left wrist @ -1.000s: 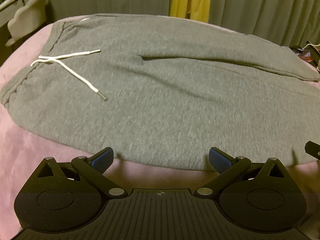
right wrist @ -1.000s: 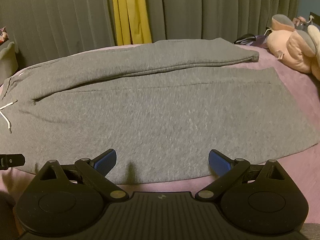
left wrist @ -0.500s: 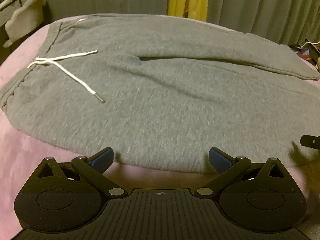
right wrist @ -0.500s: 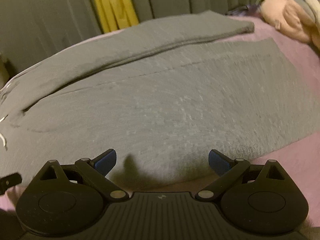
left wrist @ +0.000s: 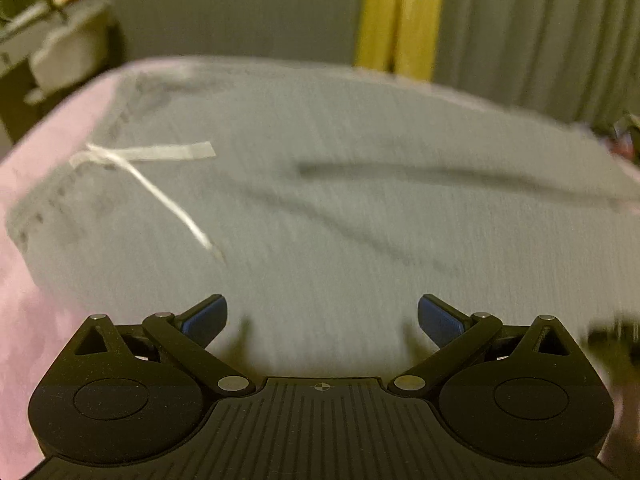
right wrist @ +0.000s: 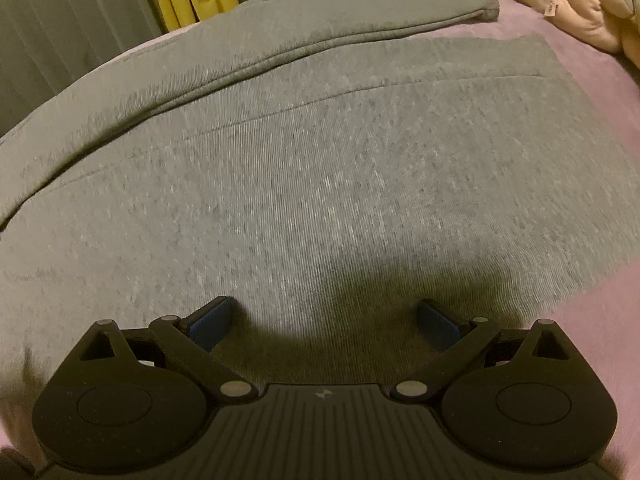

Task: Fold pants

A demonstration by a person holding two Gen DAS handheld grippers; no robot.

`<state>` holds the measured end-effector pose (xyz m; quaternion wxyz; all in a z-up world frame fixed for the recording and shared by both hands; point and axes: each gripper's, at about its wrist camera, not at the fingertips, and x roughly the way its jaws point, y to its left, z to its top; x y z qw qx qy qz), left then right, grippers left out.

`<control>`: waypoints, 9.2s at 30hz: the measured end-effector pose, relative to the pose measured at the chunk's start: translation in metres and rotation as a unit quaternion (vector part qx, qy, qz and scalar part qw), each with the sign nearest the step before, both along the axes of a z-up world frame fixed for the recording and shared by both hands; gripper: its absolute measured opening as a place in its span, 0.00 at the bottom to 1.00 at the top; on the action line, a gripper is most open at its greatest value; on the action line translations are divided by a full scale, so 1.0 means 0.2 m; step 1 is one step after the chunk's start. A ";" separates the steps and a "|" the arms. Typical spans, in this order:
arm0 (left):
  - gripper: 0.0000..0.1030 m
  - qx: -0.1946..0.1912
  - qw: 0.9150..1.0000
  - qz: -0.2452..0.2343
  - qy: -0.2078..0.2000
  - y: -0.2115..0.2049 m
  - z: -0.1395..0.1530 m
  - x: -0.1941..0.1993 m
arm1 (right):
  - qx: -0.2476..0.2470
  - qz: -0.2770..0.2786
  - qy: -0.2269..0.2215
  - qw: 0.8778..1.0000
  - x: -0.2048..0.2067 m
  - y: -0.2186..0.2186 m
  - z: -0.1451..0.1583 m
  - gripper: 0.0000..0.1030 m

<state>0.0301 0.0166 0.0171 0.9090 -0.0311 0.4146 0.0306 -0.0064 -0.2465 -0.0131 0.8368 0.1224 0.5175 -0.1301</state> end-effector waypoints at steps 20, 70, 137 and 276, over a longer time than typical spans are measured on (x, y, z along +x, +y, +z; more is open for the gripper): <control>1.00 0.005 0.982 0.186 -0.018 0.41 -0.30 0.47 | 0.110 -0.103 -0.102 0.983 1.37 -0.40 0.26 0.66; 1.00 0.037 0.980 0.176 -0.081 0.31 -0.37 0.41 | -0.257 -0.003 -0.197 0.946 0.71 -0.20 -0.02 0.64; 0.10 -0.239 0.961 0.135 -0.043 0.79 0.08 0.24 | 0.259 -0.284 -0.402 0.831 -0.42 -1.02 0.32 0.05; 0.96 0.040 0.989 -0.102 -0.099 -0.47 -0.18 0.07 | 0.184 -0.011 -0.185 0.965 -0.01 -0.59 0.22 0.57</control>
